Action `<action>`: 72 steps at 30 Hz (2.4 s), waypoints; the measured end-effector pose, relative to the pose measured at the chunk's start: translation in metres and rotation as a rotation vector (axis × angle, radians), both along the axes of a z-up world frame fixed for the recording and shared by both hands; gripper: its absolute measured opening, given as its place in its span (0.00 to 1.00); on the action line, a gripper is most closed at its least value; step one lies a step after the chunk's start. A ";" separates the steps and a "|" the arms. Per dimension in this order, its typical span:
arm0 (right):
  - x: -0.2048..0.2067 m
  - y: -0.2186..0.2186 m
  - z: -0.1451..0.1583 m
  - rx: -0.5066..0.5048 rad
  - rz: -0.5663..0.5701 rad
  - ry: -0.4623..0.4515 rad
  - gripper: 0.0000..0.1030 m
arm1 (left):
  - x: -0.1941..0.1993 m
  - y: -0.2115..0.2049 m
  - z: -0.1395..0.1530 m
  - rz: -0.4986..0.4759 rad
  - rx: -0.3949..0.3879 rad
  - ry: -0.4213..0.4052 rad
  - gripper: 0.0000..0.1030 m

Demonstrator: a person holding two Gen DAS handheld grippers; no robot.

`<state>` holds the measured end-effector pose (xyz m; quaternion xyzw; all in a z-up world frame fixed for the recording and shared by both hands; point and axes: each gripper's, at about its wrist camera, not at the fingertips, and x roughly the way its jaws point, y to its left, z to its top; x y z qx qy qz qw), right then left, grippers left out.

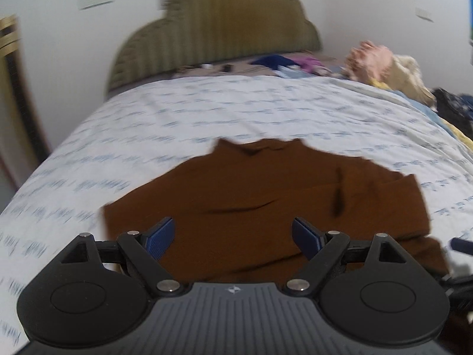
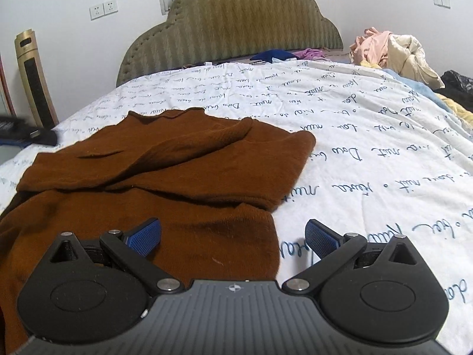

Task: Fold small clothes
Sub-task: 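Close both tools on the sweater hem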

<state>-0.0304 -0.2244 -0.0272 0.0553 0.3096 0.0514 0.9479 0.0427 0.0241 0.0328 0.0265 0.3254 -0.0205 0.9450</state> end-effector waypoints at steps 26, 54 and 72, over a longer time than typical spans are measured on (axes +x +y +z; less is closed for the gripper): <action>-0.056 0.013 0.015 -0.080 0.110 -0.028 1.00 | -0.072 0.075 -0.036 0.248 0.020 0.013 0.84; -0.067 -0.011 0.022 0.183 0.293 0.068 0.19 | -0.089 0.088 -0.031 -0.105 -0.149 0.168 0.05; 0.006 -0.039 0.026 0.336 0.131 0.054 0.46 | -0.026 0.085 -0.005 -0.010 -0.126 0.072 0.08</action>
